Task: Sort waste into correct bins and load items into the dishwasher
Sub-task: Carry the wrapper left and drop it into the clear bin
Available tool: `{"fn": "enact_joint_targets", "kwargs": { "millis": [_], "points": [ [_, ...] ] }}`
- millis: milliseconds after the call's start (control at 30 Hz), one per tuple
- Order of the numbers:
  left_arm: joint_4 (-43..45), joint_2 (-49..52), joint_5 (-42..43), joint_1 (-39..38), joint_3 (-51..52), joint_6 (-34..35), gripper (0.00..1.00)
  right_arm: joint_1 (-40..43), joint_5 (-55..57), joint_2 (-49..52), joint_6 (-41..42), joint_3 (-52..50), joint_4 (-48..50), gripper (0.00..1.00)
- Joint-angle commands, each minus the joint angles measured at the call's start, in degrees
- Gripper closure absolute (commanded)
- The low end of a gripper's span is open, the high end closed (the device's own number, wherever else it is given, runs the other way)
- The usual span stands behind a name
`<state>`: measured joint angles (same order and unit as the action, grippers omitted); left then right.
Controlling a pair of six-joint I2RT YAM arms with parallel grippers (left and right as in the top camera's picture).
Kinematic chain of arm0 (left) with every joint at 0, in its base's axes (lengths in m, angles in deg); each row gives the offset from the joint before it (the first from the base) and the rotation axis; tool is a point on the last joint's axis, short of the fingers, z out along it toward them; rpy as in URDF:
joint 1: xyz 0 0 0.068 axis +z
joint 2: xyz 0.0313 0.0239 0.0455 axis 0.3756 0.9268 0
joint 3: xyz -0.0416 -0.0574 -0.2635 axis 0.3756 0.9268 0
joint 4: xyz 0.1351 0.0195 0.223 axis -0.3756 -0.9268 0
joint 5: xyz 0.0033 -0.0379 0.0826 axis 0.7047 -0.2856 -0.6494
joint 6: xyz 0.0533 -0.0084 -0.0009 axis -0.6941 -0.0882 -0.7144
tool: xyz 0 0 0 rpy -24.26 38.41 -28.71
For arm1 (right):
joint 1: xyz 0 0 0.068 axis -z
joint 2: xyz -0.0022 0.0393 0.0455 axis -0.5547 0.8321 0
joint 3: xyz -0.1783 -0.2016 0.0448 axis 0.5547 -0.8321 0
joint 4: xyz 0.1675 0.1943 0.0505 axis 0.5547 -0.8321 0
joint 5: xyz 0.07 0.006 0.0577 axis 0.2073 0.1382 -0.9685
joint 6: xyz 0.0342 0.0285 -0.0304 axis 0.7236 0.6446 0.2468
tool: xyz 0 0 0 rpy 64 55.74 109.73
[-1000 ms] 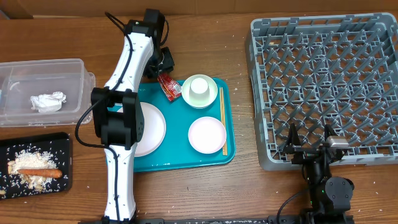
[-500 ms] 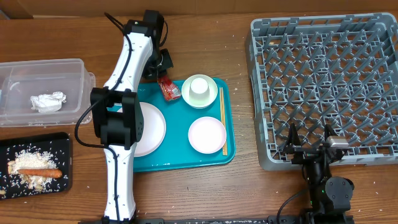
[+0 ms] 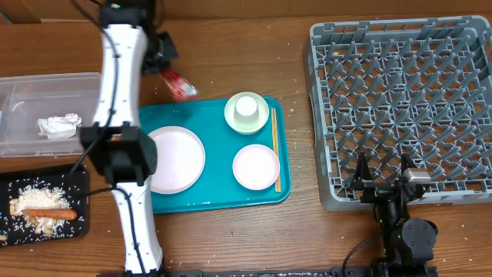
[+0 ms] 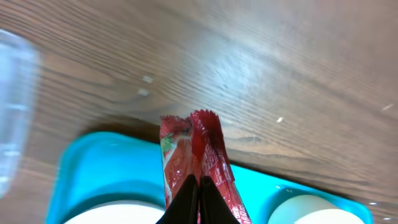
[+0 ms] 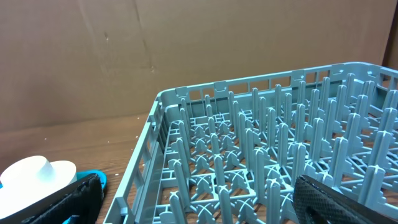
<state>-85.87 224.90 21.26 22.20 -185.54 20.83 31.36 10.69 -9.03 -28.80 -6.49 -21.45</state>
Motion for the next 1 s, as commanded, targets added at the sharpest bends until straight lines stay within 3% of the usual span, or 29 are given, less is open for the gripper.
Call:
{"fn": "enact_joint_targets", "kwargs": {
  "millis": [0,433,500,600,633,833,967],
  "points": [
    [-1.90,-7.26,-3.52,5.22,-4.09,-2.01,0.96,0.11,0.00,-0.57,-0.20,-0.59,0.22,0.00],
    [-3.28,-7.87,-7.37,29.38,-3.41,-1.92,0.95,0.11,0.00,-0.57,-0.20,-0.59,0.20,0.00],
    [-3.30,-7.02,-7.37,31.32,-3.39,-1.92,0.76,0.11,0.00,-0.57,-0.20,-0.59,0.20,0.00],
    [-3.65,-6.16,-6.58,33.40,-3.39,-1.92,0.13,0.11,0.00,-0.57,-0.20,-0.59,0.22,0.00],
    [-3.74,-6.01,-5.86,33.92,-3.39,-1.92,0.01,0.11,0.00,-0.57,-0.20,-0.59,0.20,0.00],
    [-5.55,-6.03,-1.73,34.67,-3.41,-1.97,0.00,0.11,0.00,-0.57,-0.22,-0.59,0.22,0.00],
    [-7.65,-6.05,5.55,34.64,-3.41,-2.36,0.00,0.11,0.00,-0.57,-0.20,-0.59,0.22,0.00]
  ]
}}
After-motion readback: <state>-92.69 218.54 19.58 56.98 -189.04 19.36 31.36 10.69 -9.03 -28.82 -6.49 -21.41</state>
